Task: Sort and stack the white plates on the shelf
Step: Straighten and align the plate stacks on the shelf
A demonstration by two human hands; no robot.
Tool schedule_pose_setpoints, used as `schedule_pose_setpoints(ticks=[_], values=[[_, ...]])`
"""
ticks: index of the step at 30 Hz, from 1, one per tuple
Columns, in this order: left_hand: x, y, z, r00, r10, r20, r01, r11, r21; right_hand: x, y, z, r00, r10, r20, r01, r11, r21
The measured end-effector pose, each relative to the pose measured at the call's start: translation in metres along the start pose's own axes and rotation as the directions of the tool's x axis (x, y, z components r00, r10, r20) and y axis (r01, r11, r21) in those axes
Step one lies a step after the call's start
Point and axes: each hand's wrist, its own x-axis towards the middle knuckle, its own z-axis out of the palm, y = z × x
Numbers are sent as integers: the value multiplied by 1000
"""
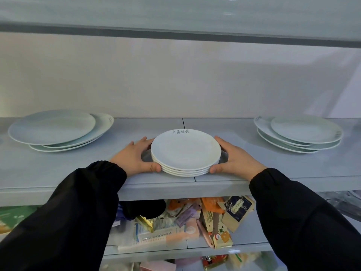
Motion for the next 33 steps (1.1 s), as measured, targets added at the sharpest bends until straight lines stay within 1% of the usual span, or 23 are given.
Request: schedule_pose_setpoints(ticks=[8,10,13,16,24,33], values=[[-1,5,1,1000,-18,7,17,994,105,-1,-4,0,1000,21,0,-21,1000,15],[-1,1,3,999,-28,-15,30,989,144,-1,-2,1,1000,26,-11,-25,1000,8],[-4,3,4,1000,-1,-28,6,983,183,-3,-9,2,999,41,-28,-43,998,-46],[-6,12,4,999,33,-19,-28,974,224,-5,-9,6,1000,-6,-14,4,995,-95],[-1,2,7,1000,-10,-5,11,974,228,-5,-10,4,1000,-4,-26,1,993,-120],[-1,3,6,1000,-12,-4,13,976,216,-5,-12,4,1000,4,-24,-6,994,-108]])
